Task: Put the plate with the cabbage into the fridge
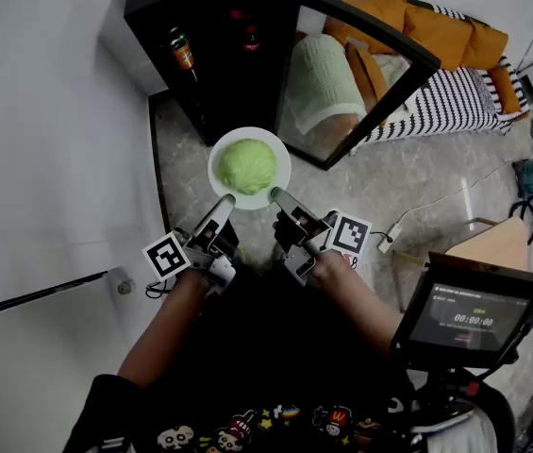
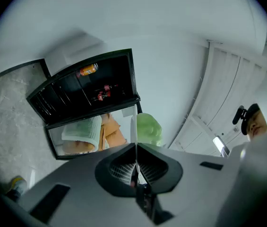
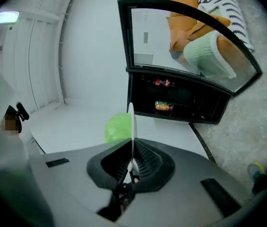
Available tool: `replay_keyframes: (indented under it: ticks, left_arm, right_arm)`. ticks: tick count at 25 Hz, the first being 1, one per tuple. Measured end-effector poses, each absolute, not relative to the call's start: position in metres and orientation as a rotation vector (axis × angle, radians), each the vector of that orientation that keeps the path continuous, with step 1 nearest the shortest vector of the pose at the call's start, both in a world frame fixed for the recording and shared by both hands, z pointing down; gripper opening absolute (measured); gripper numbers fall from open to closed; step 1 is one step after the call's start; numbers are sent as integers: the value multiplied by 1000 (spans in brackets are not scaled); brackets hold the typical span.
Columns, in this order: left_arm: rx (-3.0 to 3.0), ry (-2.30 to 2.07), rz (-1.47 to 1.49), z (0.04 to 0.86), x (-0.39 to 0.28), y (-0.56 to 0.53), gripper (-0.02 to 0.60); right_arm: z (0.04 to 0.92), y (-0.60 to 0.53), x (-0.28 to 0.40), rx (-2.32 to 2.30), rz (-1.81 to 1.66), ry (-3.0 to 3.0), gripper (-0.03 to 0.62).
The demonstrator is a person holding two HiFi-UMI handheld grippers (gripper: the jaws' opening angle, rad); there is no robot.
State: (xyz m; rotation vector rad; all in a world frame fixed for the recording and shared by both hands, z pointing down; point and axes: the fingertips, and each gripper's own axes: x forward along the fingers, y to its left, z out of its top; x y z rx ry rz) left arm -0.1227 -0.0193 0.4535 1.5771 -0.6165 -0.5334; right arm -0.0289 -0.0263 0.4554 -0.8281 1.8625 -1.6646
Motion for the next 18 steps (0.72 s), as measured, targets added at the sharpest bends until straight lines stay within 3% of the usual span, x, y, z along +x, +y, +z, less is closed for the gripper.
replay_keyframes:
  ticks: [15, 18]
  left_arm:
    - [1580, -634, -544, 456, -128, -17, 12]
    - [1572, -648, -543, 457, -103, -20, 12]
  right_arm:
    - [459, -24, -35, -835, -1686, 1879, 18]
    - [463, -27, -10, -826, -1706, 1858, 18]
